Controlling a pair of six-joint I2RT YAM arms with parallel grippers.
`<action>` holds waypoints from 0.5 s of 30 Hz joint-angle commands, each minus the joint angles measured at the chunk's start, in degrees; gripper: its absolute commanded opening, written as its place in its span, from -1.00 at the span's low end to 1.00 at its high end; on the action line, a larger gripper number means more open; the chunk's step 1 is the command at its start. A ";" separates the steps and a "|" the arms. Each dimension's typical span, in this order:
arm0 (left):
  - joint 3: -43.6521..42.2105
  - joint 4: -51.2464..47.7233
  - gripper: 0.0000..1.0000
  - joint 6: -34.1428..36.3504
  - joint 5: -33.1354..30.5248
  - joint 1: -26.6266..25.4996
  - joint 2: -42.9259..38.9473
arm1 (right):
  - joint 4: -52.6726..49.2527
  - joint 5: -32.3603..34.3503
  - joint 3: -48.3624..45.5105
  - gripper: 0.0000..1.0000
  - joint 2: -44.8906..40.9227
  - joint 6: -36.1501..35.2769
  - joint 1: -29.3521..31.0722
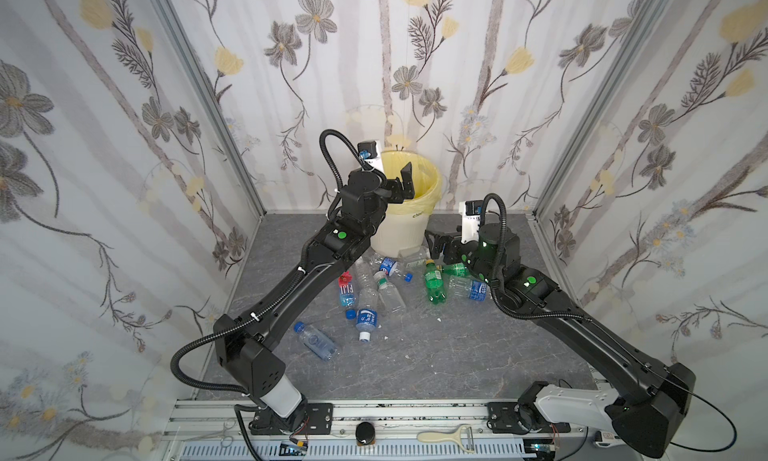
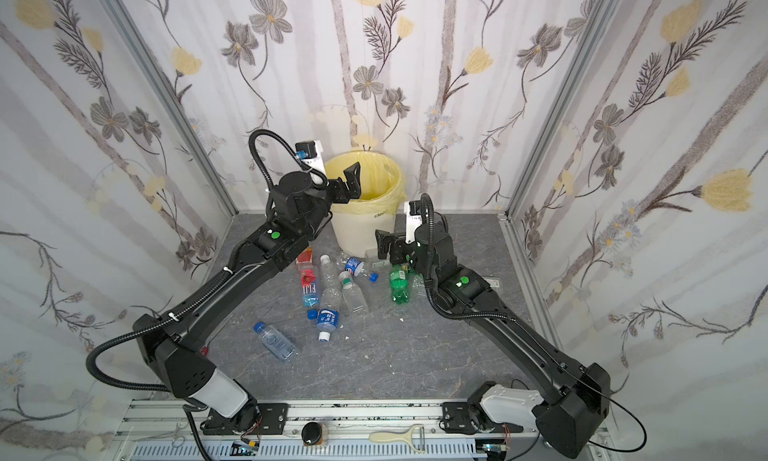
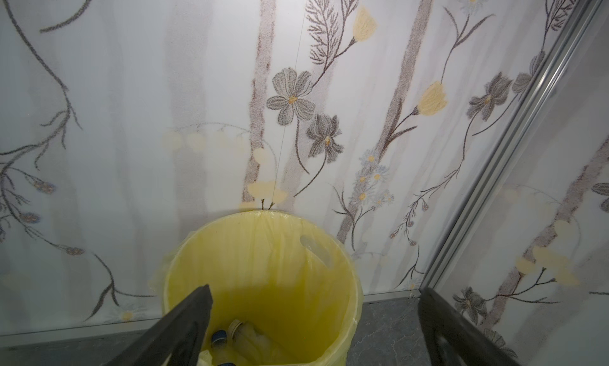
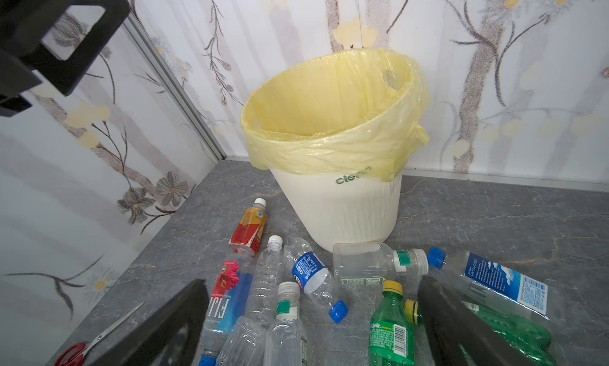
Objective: Throw the plastic bottles in the bin
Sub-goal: 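Lower the left gripper toward the bottles nearest the scissors while the right gripper lowers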
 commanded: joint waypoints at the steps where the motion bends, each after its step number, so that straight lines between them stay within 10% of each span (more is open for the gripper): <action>1: -5.70 0.01 1.00 -2.79 -1.83 -0.04 -3.75 | 3.69 -0.59 -2.67 0.99 0.15 -0.28 0.08; 15: -27.41 -12.75 1.00 -24.03 4.71 9.80 -16.94 | 7.91 -2.73 -9.47 0.99 2.17 2.22 5.86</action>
